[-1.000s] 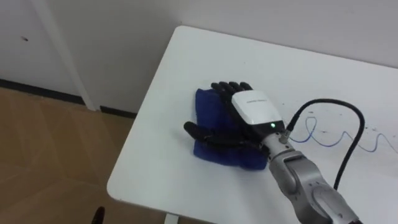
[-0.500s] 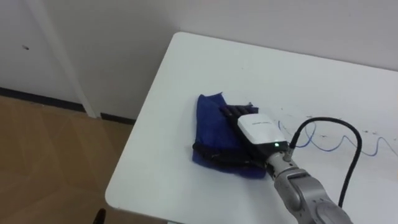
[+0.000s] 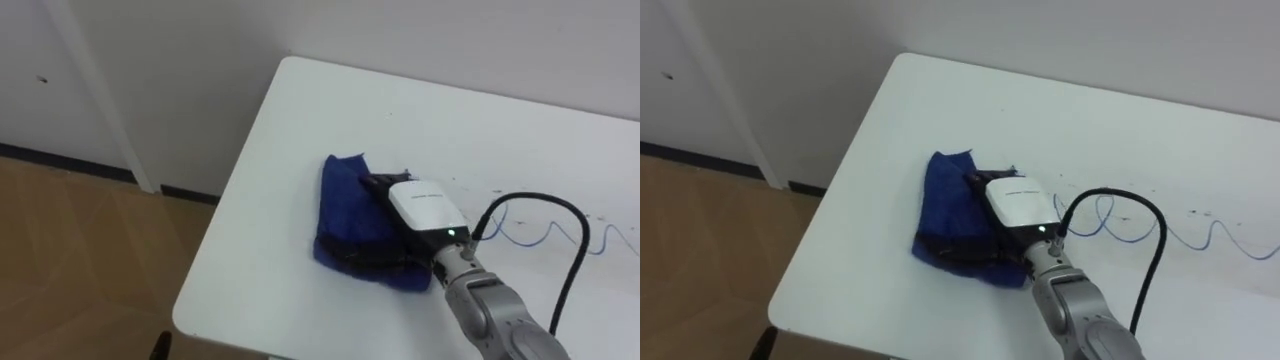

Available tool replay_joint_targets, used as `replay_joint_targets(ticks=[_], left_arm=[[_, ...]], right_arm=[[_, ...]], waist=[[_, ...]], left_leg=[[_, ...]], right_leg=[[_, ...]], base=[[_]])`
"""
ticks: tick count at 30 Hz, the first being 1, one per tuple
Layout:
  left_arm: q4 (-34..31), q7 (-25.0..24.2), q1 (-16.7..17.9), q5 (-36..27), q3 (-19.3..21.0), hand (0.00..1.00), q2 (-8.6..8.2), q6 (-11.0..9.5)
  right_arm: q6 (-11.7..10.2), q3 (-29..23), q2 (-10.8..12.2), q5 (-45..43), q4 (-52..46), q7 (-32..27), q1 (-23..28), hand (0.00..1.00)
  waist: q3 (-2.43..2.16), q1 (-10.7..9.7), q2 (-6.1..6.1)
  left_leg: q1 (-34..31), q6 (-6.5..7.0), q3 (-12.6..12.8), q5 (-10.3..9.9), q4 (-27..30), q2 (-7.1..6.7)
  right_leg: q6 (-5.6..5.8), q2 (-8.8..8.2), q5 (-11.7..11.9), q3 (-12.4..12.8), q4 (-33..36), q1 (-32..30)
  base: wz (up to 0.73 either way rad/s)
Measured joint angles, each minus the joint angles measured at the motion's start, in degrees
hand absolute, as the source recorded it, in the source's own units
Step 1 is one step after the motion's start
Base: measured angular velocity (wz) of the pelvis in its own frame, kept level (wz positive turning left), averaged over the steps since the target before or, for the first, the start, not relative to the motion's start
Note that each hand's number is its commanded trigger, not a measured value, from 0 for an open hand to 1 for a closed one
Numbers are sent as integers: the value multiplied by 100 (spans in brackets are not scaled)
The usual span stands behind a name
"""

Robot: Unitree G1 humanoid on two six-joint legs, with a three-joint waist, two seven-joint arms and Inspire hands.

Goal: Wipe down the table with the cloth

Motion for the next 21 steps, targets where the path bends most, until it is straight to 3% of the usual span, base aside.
replay_joint_targets(ticks=[6, 21], left_arm=[[-2, 13, 5, -1, 11, 0, 1, -1], [-125, 4, 16, -31, 241, 0, -60, -2]], right_arm=[[-64, -74, 12, 77, -228, -137, 124, 100], [-71, -618, 16, 100, -216, 161, 264, 100]], waist=[[9, -3, -115], [44, -41, -93]], left_leg=[[5, 1, -21, 0, 9, -4], [-4, 29, 37, 17, 56, -8]], right_leg=[[9, -3, 5, 10, 2, 23], [29, -12, 17, 40, 14, 8]], base=[[1], [-2]])
